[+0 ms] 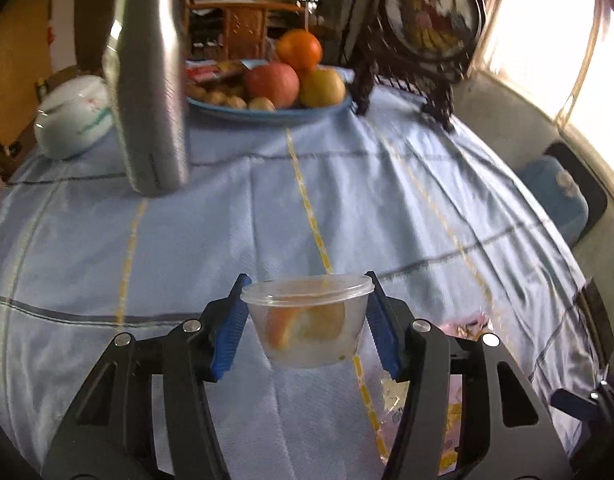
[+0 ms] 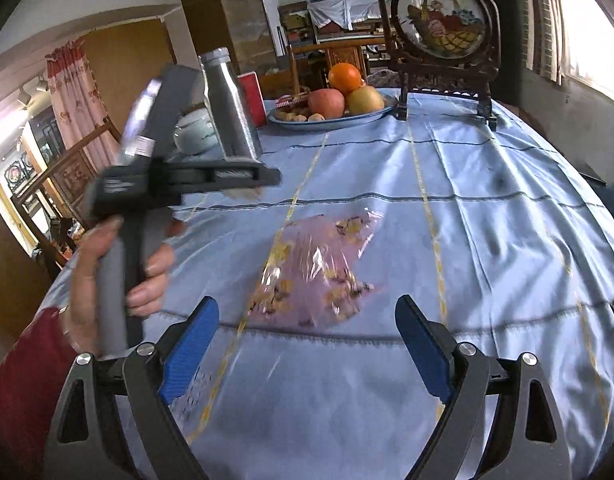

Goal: Collect trash
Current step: 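Grasp the clear plastic tub with the left tool while the right tool grasps the pink snack bag, then carry the tub and snack bag to the red basket and open both tools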

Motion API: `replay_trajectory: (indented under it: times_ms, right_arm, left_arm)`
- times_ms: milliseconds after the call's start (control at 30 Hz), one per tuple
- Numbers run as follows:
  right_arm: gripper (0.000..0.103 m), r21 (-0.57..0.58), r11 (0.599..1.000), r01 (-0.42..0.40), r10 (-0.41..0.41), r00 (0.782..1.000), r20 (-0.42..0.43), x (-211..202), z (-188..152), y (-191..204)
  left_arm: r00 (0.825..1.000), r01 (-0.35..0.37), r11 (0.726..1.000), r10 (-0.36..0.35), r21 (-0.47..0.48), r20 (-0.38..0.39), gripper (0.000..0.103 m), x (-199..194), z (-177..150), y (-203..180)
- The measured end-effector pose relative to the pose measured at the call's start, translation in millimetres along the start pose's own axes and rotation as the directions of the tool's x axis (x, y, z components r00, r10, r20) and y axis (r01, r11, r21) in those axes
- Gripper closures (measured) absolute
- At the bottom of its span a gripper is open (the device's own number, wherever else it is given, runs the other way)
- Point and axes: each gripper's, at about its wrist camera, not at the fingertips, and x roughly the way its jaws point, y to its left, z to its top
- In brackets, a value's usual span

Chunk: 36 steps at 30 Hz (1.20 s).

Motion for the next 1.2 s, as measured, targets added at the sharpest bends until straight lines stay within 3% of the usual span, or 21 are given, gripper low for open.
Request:
replay_trajectory:
  times_ms: [467, 500, 567, 600, 733, 967, 1200]
  right_arm:
    - [0.016, 0.024, 0.999, 0.024, -0.022, 0.997, -0.075, 59.6, 21.5, 5.9]
    - [0.021, 0.029, 0.999, 0.017, -0.014, 0.996, -0.088, 62.2, 21.5, 5.6]
    - [0.059, 0.029, 1.0, -0.002, 0.005, 0.994, -0.105, 64.9, 21.1, 6.0]
    - [0.06, 0.029, 1.0, -0.003, 0.006, 0.994, -0.105, 64.3, 20.4, 6.4]
    - [0.07, 0.007, 1.0, 0.018, -0.018, 0.999, -0.047, 43.5, 14.3, 11.2]
    - [0.071, 0.009, 0.999, 0.045, -0.045, 0.998, 0.052, -9.0, -1.8, 14.3]
    - [0.071, 0.017, 0.995, 0.095, -0.097, 0.986, 0.138, -68.6, -26.2, 7.3]
  left_arm:
    - [0.997, -0.006, 1.0, 0.007, -0.013, 0.082, 0.047, -24.1, 7.2, 1.0]
    - [0.996, -0.003, 1.0, 0.004, -0.015, 0.086, 0.047, -25.9, 7.7, 1.2]
    - [0.995, -0.002, 1.0, 0.003, -0.016, 0.096, 0.047, -28.9, 7.8, 1.0]
    - [0.995, -0.003, 1.0, 0.004, -0.016, 0.1, 0.047, -30.0, 8.0, 0.4]
    - [0.992, 0.001, 1.0, -0.001, -0.005, 0.128, 0.047, -39.8, 6.1, -3.0]
    - [0.983, -0.017, 0.999, 0.01, 0.038, 0.182, 0.047, -59.5, -4.0, -13.5]
    - [0.971, 0.001, 0.998, -0.016, 0.062, 0.237, 0.047, -103.3, -44.2, -17.6]
